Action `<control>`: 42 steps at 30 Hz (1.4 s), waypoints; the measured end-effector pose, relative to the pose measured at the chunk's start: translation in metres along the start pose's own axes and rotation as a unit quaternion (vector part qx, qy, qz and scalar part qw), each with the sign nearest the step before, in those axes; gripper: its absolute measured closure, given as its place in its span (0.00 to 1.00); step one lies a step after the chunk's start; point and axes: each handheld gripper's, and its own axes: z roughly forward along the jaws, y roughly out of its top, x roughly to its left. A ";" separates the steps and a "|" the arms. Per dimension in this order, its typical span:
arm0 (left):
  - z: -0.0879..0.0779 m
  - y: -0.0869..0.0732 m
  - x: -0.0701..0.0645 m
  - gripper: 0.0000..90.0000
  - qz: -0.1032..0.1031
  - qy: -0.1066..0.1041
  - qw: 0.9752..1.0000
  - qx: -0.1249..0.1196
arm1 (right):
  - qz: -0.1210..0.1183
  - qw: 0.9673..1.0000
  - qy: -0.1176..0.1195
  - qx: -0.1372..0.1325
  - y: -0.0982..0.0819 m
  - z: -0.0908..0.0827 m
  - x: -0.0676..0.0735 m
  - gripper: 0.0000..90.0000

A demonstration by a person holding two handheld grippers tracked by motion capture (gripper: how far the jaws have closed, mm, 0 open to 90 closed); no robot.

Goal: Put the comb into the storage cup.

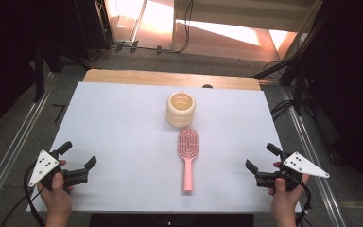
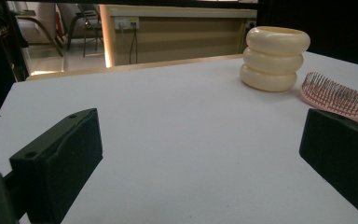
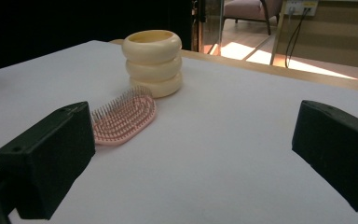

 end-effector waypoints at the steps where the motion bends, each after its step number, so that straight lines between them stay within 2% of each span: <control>1: 0.000 0.000 0.000 0.00 0.001 -0.001 1.000 0.000 | -0.003 1.000 0.001 -0.001 0.002 0.001 0.002 0.00; 9: 0.000 0.000 0.000 0.00 0.001 -0.004 1.000 -0.001 | -0.016 1.000 0.026 0.007 0.016 0.011 0.017 0.00; 14: 0.000 0.000 -0.002 0.00 0.012 -0.003 1.000 0.002 | -0.029 0.999 0.032 0.015 0.021 0.018 0.026 0.00; 15: 0.001 0.000 -0.003 0.00 0.017 -0.004 1.000 0.005 | -0.033 0.998 0.041 0.018 0.023 0.022 0.029 0.00; 19: 0.001 0.000 -0.004 0.00 0.018 -0.004 1.000 0.007 | -0.042 0.998 0.045 0.026 0.028 0.030 0.037 0.00; 25: 0.001 0.000 -0.004 0.00 0.018 -0.004 1.000 0.007 | -0.051 0.995 0.072 0.036 0.035 0.039 0.048 0.01; 27: 0.001 0.000 -0.003 0.00 0.018 -0.004 1.000 0.007 | -0.049 0.996 0.070 0.031 0.037 0.040 0.052 0.16; 28: 0.001 0.000 -0.003 0.00 0.017 -0.005 1.000 0.006 | -0.047 0.996 0.069 0.028 0.038 0.042 0.054 0.17; 31: 0.001 0.000 -0.003 0.00 0.017 -0.006 1.000 0.005 | -0.046 0.994 0.090 0.038 0.041 0.046 0.058 0.19; 33: 0.001 0.000 -0.003 0.00 0.016 -0.006 1.000 0.005 | -0.046 0.992 0.109 0.049 0.043 0.050 0.061 0.27; 38: 0.001 0.000 -0.003 0.00 0.016 -0.007 1.000 0.005 | -0.043 0.988 0.134 0.069 0.046 0.058 0.074 0.63; 40: 0.001 0.000 -0.003 0.00 0.015 -0.007 1.000 0.005 | -0.054 0.984 0.147 0.079 0.046 0.061 0.080 0.77; 42: 0.001 0.000 -0.003 0.00 0.015 -0.008 1.000 0.005 | -0.074 0.981 0.154 0.096 0.046 0.065 0.089 0.83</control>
